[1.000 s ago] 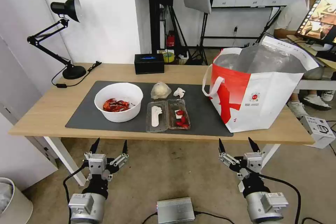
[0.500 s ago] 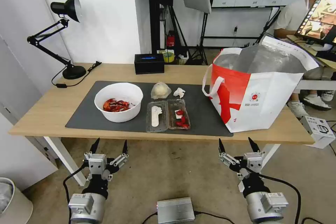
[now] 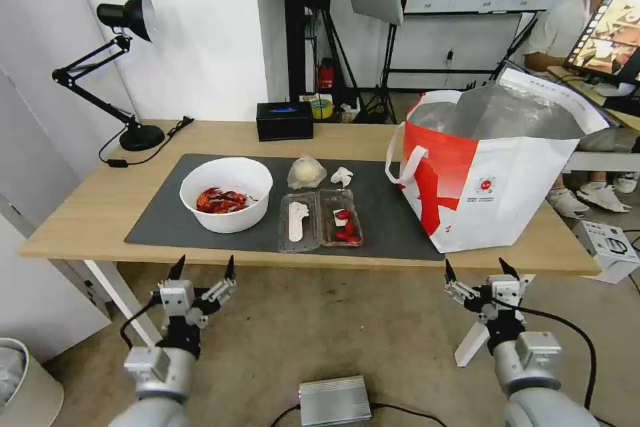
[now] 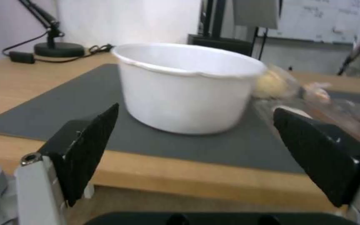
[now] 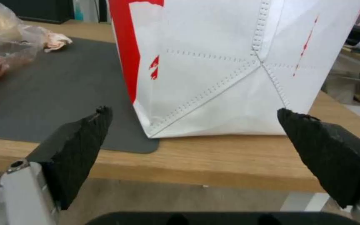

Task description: Pick up the trash from the table and place it into the takeout bag.

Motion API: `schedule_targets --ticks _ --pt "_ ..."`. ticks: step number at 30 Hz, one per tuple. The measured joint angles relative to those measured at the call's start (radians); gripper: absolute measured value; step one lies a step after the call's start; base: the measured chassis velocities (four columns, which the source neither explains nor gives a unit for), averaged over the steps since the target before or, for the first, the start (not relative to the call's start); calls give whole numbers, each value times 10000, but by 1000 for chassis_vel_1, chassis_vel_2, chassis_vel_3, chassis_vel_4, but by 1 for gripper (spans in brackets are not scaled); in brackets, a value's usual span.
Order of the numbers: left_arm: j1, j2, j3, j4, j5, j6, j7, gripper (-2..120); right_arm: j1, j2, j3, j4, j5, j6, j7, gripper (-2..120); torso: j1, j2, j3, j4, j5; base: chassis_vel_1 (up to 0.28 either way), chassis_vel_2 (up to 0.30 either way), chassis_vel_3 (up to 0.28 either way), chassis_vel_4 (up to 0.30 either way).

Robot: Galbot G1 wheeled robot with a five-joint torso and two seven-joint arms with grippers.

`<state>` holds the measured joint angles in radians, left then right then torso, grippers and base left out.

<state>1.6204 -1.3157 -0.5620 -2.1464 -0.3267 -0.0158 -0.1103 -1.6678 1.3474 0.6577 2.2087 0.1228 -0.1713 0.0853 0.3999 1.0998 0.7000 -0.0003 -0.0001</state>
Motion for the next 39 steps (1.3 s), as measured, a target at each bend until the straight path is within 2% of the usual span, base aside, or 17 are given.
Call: schedule_targets --ticks 3,12,17,19,20,21,23,24,27,28,31,32,35,37,39 --pt "-133 192 18 5 -485 -320 528 100 -37 -6 15 79 30 30 -6 100 0 0 0 3 1 0 0 0 0" --pt "-159 301 67 -175 -537 -347 751 100 -89 3 8 255 34 90 -30 100 0 0 -1 4 0 0 0 0 0" --pt "-171 392 130 -337 -625 -165 783 100 -136 -4 23 337 34 113 -32 100 0 1 0 3 1 0 0 0 0" --pt "-177 479 243 -465 -893 57 764 100 -155 -5 29 354 35 135 -38 100 0 1 -1 4 0 0 0 0 0" --pt "-253 676 459 -642 -1281 423 629 100 -179 -4 30 370 44 155 -47 100 0 2 -1 4 2 0 0 0 0" --pt "-253 676 459 -642 -1281 423 629 100 -179 -4 30 370 44 155 -47 100 0 2 -1 4 2 0 0 0 0" --pt "-538 956 889 -914 -2127 1068 178 100 -227 27 21 436 43 170 -56 100 0 2 -1 3 1 0 0 0 0" --pt "-538 956 889 -914 -2127 1068 178 100 -227 27 21 436 43 170 -56 100 0 2 -1 3 1 0 0 0 0" --pt "-1036 1214 1393 -1446 -4341 2188 -569 100 -354 106 -7 438 -15 276 -34 100 0 2 -1 3 3 0 0 0 0" --pt "-1036 1214 1393 -1446 -4341 2188 -569 100 -354 106 -7 438 -15 276 -34 100 0 2 -1 3 3 0 0 0 0" --pt "-1510 1344 1772 -1742 -5807 3001 -1314 100 -529 155 -64 351 -141 417 -30 100 0 3 -1 1 1 0 0 0 0" --pt "-1510 1344 1772 -1742 -5807 3001 -1314 100 -529 155 -64 351 -141 417 -30 100 0 3 -1 1 1 0 0 0 0" --pt "-1909 1313 1935 -1951 -7240 3717 -2314 100 -508 143 -144 290 -185 433 -30 100 0 2 0 4 2 0 0 0 0" --pt "-2042 1301 1975 -1988 -7632 3866 -2557 100 -501 139 -150 283 -190 433 -30 100 0 2 0 4 1 0 0 0 0" --pt "-2377 1278 2062 -2062 -8586 4203 -3125 100 -466 98 -184 210 -200 433 -30 100 1 2 0 0 1 0 0 0 0"
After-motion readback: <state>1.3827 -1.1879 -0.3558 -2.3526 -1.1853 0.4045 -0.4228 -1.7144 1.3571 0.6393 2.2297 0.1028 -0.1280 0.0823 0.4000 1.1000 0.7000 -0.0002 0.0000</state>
